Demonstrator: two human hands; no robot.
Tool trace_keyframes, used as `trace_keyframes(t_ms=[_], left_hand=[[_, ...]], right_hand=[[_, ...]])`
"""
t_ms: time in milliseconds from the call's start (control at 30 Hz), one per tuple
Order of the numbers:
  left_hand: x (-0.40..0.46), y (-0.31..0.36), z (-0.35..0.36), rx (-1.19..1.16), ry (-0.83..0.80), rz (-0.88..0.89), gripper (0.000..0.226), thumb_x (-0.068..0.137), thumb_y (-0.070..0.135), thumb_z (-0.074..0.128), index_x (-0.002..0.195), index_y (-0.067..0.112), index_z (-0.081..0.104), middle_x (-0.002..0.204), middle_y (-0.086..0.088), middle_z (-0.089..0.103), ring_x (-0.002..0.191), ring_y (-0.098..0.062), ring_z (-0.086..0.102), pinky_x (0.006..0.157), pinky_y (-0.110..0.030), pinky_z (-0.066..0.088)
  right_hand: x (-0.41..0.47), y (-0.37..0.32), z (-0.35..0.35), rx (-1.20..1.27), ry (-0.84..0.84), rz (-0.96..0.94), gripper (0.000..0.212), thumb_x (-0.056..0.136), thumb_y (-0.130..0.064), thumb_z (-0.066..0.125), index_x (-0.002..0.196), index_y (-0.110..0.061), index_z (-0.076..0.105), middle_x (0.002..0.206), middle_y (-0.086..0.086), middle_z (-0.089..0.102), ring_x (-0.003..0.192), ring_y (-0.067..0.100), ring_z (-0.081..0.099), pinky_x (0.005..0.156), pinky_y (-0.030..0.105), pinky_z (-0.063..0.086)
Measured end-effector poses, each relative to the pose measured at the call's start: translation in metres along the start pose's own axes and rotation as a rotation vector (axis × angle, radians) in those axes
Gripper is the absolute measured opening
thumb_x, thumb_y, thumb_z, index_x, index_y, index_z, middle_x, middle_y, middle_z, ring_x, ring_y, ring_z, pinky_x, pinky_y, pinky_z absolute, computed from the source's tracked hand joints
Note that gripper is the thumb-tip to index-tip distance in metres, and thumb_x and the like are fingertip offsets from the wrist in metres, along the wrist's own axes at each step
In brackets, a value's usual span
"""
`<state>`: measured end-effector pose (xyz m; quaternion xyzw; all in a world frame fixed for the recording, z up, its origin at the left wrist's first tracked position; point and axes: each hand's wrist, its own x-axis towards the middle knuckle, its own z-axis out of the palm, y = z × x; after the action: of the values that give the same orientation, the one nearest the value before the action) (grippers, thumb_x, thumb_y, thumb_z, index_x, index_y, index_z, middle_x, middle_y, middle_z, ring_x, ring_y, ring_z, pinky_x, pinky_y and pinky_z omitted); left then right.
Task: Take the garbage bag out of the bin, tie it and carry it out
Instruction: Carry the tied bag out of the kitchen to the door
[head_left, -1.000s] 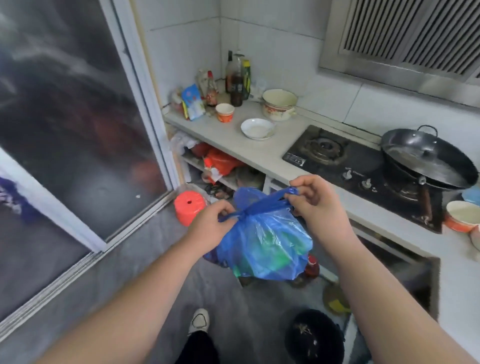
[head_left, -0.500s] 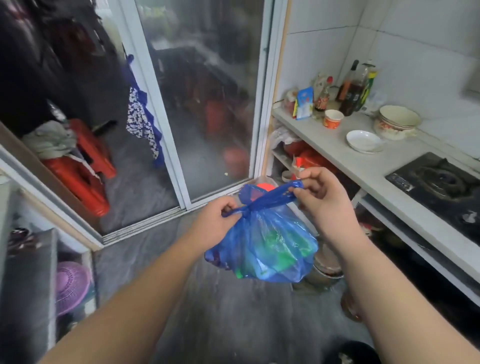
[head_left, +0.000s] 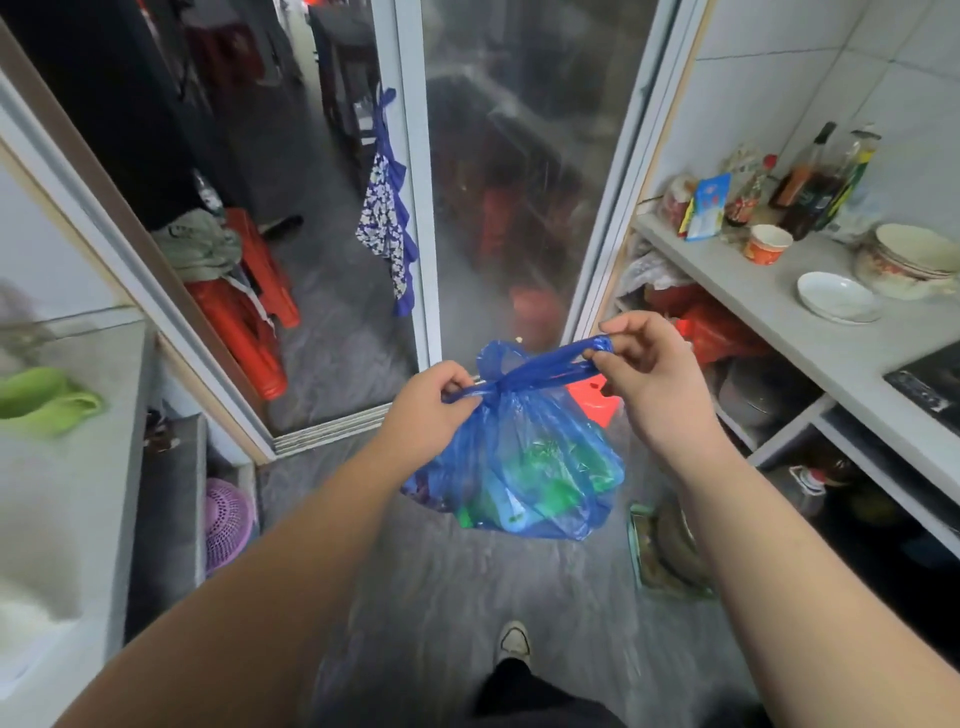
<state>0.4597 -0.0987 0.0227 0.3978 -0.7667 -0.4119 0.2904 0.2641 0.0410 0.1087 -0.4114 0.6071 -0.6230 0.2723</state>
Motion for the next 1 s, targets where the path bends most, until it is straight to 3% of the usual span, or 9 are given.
trace_keyframes(t_ms=[133, 300, 433, 533, 667, 833, 1000], left_hand=[[0.023, -0.016, -0.014, -0.017, 0.026, -0.013, 0.010, 0.082, 0.017, 0.070, 0.079, 0.021, 0.062, 0.079, -0.009, 0.068, 0.071, -0.019, 0.061, 0.065, -0.021, 0.045], [0.071, -0.032, -0.019, 0.009, 0.043, -0.048, 0.009, 0.083, 0.017, 0.070, 0.079, 0.020, 0.062, 0.079, -0.006, 0.069, 0.066, -0.004, 0.056, 0.064, -0.013, 0.042], [0.122, -0.043, -0.018, 0.026, 0.068, -0.104, 0.010, 0.082, 0.015, 0.071, 0.080, 0.019, 0.062, 0.077, -0.002, 0.067, 0.063, -0.008, 0.054, 0.057, -0.007, 0.040], [0.156, -0.055, -0.015, -0.009, 0.095, -0.141, 0.019, 0.080, 0.015, 0.072, 0.073, 0.026, 0.059, 0.074, -0.003, 0.067, 0.062, -0.007, 0.054, 0.062, -0.016, 0.044], [0.199, -0.071, -0.012, -0.063, 0.072, -0.149, 0.014, 0.079, 0.014, 0.074, 0.075, 0.019, 0.061, 0.071, 0.001, 0.066, 0.067, -0.009, 0.056, 0.071, -0.030, 0.047], [0.251, -0.089, -0.008, -0.052, 0.068, -0.176, 0.009, 0.079, 0.016, 0.074, 0.080, 0.016, 0.064, 0.072, 0.001, 0.069, 0.067, -0.008, 0.059, 0.072, -0.031, 0.050], [0.305, -0.112, -0.006, -0.073, 0.028, -0.210, 0.013, 0.080, 0.015, 0.074, 0.076, 0.018, 0.061, 0.067, 0.007, 0.063, 0.065, -0.009, 0.054, 0.068, -0.026, 0.047]], right_hand=[[0.026, 0.015, 0.019, -0.019, -0.016, 0.011, 0.022, 0.091, 0.002, 0.062, 0.102, -0.017, 0.057, 0.084, 0.006, 0.067, 0.074, 0.020, 0.061, 0.060, 0.030, 0.048], [0.081, 0.036, 0.032, 0.019, -0.041, 0.037, 0.022, 0.091, 0.002, 0.062, 0.104, -0.015, 0.057, 0.079, -0.001, 0.068, 0.063, 0.005, 0.063, 0.056, 0.017, 0.047], [0.135, 0.056, 0.036, 0.033, -0.064, 0.060, 0.022, 0.090, -0.002, 0.063, 0.102, -0.019, 0.058, 0.076, -0.007, 0.070, 0.071, 0.011, 0.067, 0.063, 0.025, 0.050], [0.173, 0.072, 0.037, 0.043, -0.077, 0.096, 0.021, 0.085, -0.010, 0.065, 0.097, -0.026, 0.059, 0.078, -0.004, 0.070, 0.077, 0.021, 0.067, 0.067, 0.037, 0.051], [0.221, 0.087, 0.041, 0.038, -0.085, 0.123, 0.023, 0.079, -0.015, 0.065, 0.092, -0.034, 0.060, 0.080, -0.002, 0.071, 0.078, 0.021, 0.068, 0.067, 0.035, 0.051], [0.268, 0.105, 0.050, 0.020, -0.092, 0.140, 0.026, 0.087, -0.003, 0.063, 0.095, -0.027, 0.058, 0.089, 0.010, 0.071, 0.080, 0.018, 0.068, 0.065, 0.027, 0.049], [0.316, 0.128, 0.063, -0.009, -0.050, 0.187, 0.028, 0.089, 0.004, 0.061, 0.098, -0.023, 0.057, 0.083, 0.002, 0.070, 0.078, 0.017, 0.067, 0.064, 0.028, 0.050]])
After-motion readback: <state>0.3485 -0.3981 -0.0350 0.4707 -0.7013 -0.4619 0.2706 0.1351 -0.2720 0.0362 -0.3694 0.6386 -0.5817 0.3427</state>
